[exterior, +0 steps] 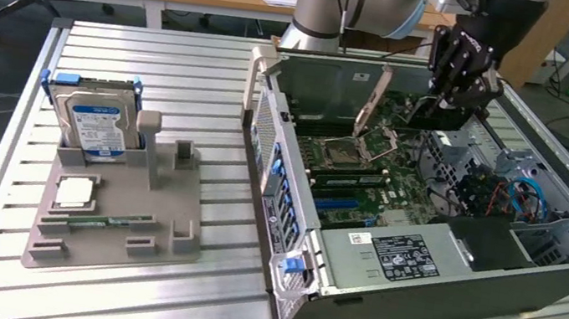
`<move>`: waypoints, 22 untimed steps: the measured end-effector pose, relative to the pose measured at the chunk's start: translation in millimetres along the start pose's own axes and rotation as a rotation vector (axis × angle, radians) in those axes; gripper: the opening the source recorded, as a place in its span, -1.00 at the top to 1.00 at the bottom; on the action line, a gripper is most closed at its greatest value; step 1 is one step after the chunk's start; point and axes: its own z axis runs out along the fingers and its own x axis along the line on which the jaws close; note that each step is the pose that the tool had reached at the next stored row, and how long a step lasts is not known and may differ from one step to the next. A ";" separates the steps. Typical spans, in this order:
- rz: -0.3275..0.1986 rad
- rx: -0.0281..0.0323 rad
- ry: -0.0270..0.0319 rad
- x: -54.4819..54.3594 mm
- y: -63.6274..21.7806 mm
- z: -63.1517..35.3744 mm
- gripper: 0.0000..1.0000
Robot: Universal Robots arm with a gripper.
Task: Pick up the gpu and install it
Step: 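Insert the gpu into the slot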
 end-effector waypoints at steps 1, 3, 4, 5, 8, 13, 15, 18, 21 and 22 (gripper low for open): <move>0.000 0.0001 0.0000 0.1 0.3 1.5 0.47; 0.000 0.0005 0.0001 0.3 1.0 5.0 0.47; 0.000 0.0006 0.0003 0.3 1.2 6.8 0.47; 0.000 0.0007 0.0004 0.4 1.5 8.4 0.47; 0.000 0.0008 0.0005 0.5 2.3 11.5 0.47; 0.000 0.0008 0.0004 0.7 3.3 14.8 0.47; 0.000 0.0008 0.0002 0.8 3.6 16.4 0.47; 0.000 0.0008 0.0005 1.0 4.2 19.0 0.47; 0.000 0.0008 0.0004 1.1 4.5 21.7 0.47; 0.000 0.0008 0.0004 1.1 4.7 22.5 0.47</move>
